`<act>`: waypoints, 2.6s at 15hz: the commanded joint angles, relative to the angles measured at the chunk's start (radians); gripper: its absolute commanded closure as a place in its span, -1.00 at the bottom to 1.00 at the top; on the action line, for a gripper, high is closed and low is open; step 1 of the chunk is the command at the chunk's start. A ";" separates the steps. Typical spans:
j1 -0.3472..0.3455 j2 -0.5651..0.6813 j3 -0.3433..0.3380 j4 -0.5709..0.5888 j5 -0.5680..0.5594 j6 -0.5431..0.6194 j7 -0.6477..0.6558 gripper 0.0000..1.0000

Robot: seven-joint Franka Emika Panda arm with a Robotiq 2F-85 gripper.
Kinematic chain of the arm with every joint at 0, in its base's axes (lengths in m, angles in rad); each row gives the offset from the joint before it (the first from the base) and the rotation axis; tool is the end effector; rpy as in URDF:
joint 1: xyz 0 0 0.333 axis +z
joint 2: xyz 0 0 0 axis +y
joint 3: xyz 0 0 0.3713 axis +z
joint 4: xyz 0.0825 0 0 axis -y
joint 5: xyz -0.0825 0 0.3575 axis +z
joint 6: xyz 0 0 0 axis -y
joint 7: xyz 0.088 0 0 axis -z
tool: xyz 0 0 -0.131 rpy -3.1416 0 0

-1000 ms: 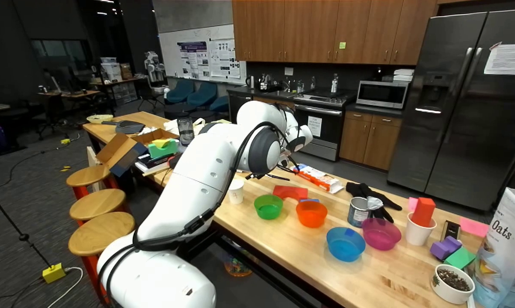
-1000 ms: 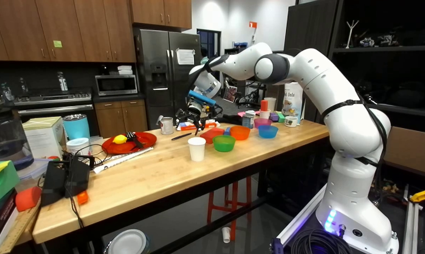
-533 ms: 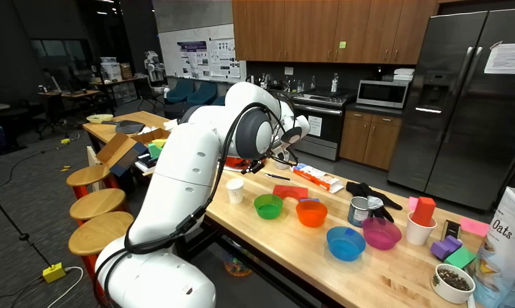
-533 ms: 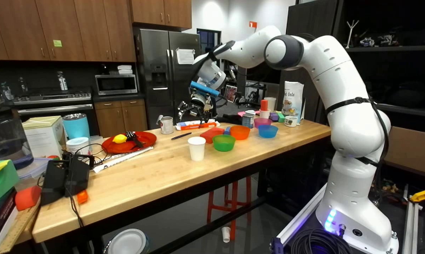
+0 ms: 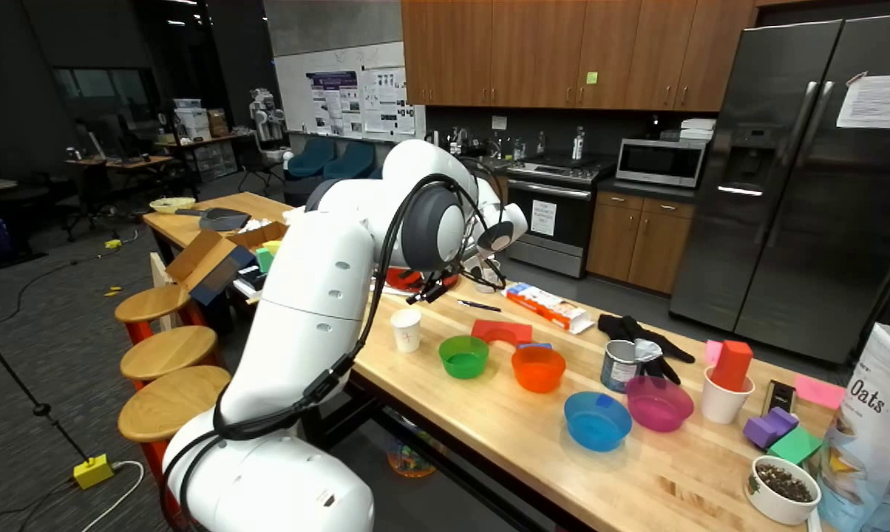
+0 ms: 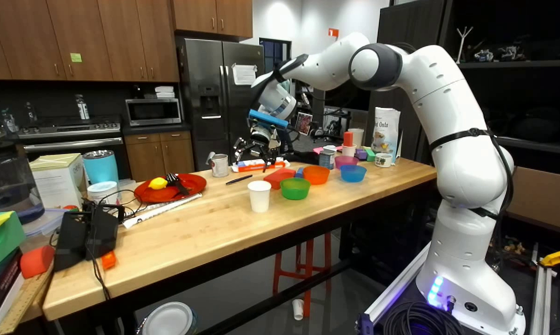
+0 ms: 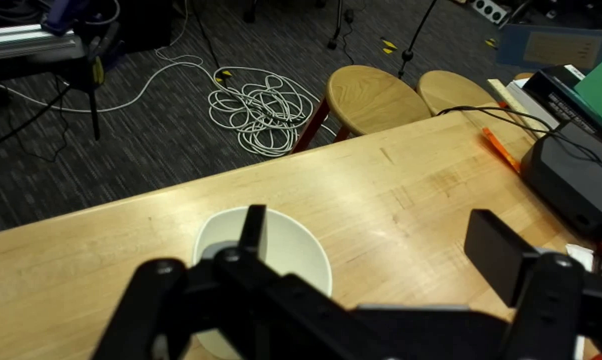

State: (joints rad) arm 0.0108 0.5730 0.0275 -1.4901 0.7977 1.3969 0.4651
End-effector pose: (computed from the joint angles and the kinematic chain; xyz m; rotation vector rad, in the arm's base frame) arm 0.6296 0.1239 0.3866 -2.2134 0.6456 1.0299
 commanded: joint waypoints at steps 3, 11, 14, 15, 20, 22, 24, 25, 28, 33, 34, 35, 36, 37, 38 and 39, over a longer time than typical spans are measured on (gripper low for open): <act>-0.005 0.070 0.001 0.081 0.016 -0.091 -0.024 -1.00; -0.013 0.212 0.004 0.273 0.033 -0.225 -0.013 -1.00; 0.000 0.217 -0.011 0.319 0.001 -0.209 0.003 -1.00; 0.002 0.218 -0.014 0.336 -0.009 -0.208 0.009 -1.00; 0.016 0.191 -0.033 0.381 -0.056 -0.166 0.097 -1.00; 0.017 0.172 -0.043 0.381 -0.069 -0.179 0.182 -1.00; 0.016 0.138 -0.052 0.351 -0.072 -0.174 0.295 -1.00; 0.014 0.122 -0.055 0.337 -0.071 -0.172 0.346 -1.00; 0.007 0.059 -0.069 0.289 -0.065 -0.160 0.497 -1.00; -0.015 0.023 -0.087 0.297 -0.074 -0.235 0.763 -1.00; -0.022 0.028 -0.086 0.312 -0.072 -0.264 0.817 -1.00; -0.034 0.039 -0.083 0.332 -0.061 -0.302 0.872 -1.00; -0.044 0.047 -0.079 0.344 -0.048 -0.344 0.921 -1.00; -0.058 0.064 -0.068 0.363 -0.028 -0.407 0.955 -1.00; -0.040 0.057 -0.073 0.345 -0.053 -0.335 0.880 -1.00; -0.043 0.057 -0.074 0.345 -0.050 -0.347 0.888 -1.00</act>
State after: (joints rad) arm -0.0274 0.6288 -0.0516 -1.1504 0.7502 1.0533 1.3496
